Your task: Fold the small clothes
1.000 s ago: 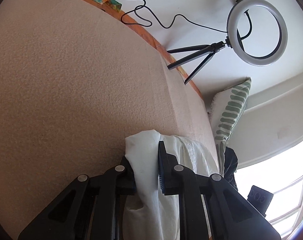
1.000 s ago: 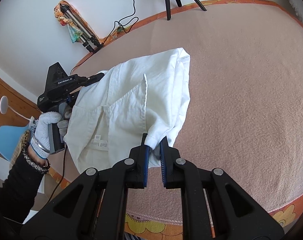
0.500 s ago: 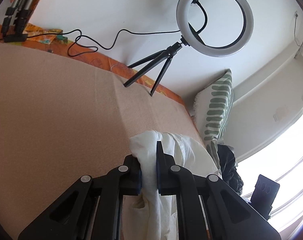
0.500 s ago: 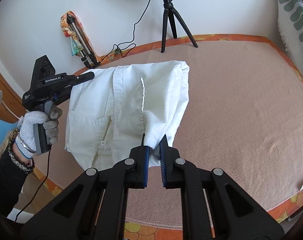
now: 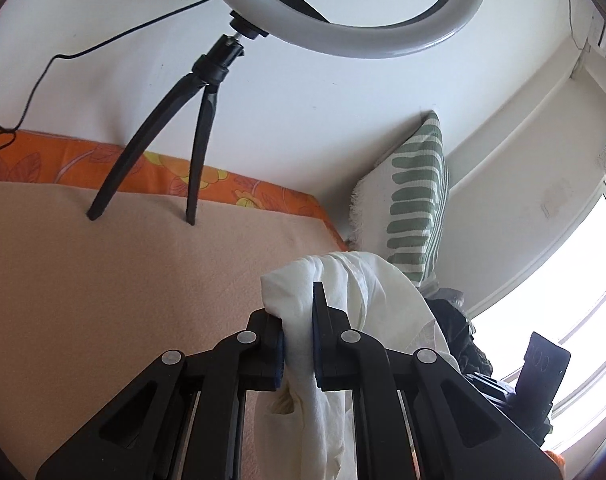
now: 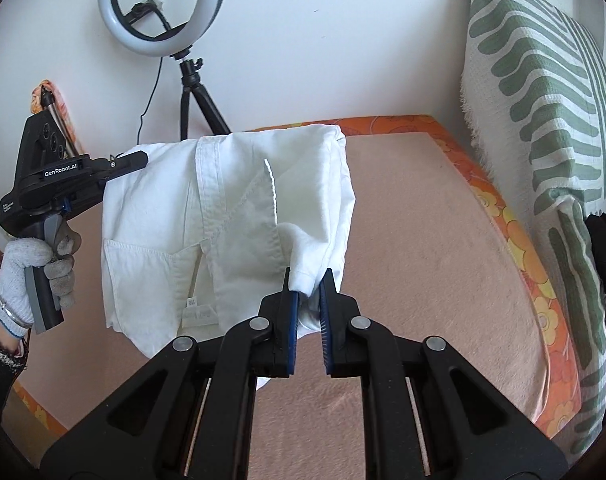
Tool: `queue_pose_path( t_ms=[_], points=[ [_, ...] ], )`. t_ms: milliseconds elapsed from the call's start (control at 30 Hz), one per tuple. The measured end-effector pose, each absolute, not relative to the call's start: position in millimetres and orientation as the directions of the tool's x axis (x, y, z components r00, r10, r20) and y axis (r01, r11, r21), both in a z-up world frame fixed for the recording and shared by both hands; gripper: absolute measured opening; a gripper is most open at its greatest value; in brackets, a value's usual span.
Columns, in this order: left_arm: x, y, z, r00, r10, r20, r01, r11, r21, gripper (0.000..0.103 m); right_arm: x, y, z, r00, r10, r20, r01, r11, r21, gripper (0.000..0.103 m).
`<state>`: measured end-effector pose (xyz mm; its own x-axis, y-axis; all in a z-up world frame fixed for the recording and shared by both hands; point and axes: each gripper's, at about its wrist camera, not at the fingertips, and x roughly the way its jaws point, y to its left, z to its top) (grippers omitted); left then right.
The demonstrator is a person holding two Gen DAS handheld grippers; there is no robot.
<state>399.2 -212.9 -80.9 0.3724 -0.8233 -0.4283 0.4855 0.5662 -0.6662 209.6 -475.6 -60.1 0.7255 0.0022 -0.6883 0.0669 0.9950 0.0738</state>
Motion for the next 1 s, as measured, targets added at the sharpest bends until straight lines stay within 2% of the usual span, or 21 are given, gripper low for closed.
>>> queue_pose_path(
  t_ms=[233,300,400,500,567,600,733,800,867,900,1000],
  points=[
    [423.3,-253.1,-106.1,0.401,-0.766,-0.502,0.437,0.641,-0.63,0.009,256.2,-511.9,-71.3,0.703,-0.032,-0.71,0.102,0.993,0.056,0.01],
    [428.7,-256.5,-114.2,0.418,-0.727,-0.545,0.422,0.687,-0.592,0.009,266.2,-519.1,-81.2,0.688,-0.028,-0.725,0.109,0.992,0.066,0.01],
    [434.4,-260.3,-123.5,0.445,-0.622,-0.645,0.4,0.782,-0.478,0.017,277.2,-524.4,-98.4,0.656,-0.065,-0.752,0.137,0.99,0.035,0.011],
    [434.6,-258.1,-124.1,0.494,-0.528,-0.691,0.401,0.843,-0.357,0.018,285.1,-537.9,-115.5,0.588,-0.116,-0.801,0.204,0.979,0.009,0.023],
    [430.6,-251.2,-119.8,0.531,-0.49,-0.691,0.399,0.865,-0.306,0.028,281.2,-544.8,-119.8,0.572,-0.146,-0.807,0.239,0.971,-0.007,0.037],
    [428.5,-247.9,-117.4,0.542,-0.477,-0.692,0.399,0.871,-0.287,0.03,278.0,-546.8,-119.4,0.575,-0.155,-0.804,0.251,0.968,-0.007,0.047],
    [414.1,-238.5,-104.3,0.552,-0.473,-0.687,0.44,0.865,-0.241,0.031,264.0,-549.7,-111.7,0.594,-0.163,-0.788,0.278,0.961,0.011,0.051],
    [399.6,-237.0,-94.5,0.565,-0.465,-0.681,0.469,0.861,-0.199,0.037,256.2,-547.3,-105.4,0.609,-0.165,-0.776,0.282,0.959,0.018,0.052],
    [381.2,-234.7,-82.2,0.575,-0.47,-0.669,0.497,0.851,-0.17,0.063,246.7,-539.7,-97.9,0.631,-0.172,-0.756,0.27,0.963,0.006,0.053],
    [370.8,-233.5,-75.5,0.585,-0.469,-0.662,0.507,0.849,-0.153,0.067,241.3,-535.1,-94.2,0.641,-0.182,-0.746,0.267,0.964,-0.006,0.054],
    [340.1,-227.9,-57.1,0.591,-0.498,-0.635,0.557,0.821,-0.126,0.068,223.2,-520.4,-83.3,0.669,-0.183,-0.721,0.25,0.968,-0.014,0.059]
  ],
)
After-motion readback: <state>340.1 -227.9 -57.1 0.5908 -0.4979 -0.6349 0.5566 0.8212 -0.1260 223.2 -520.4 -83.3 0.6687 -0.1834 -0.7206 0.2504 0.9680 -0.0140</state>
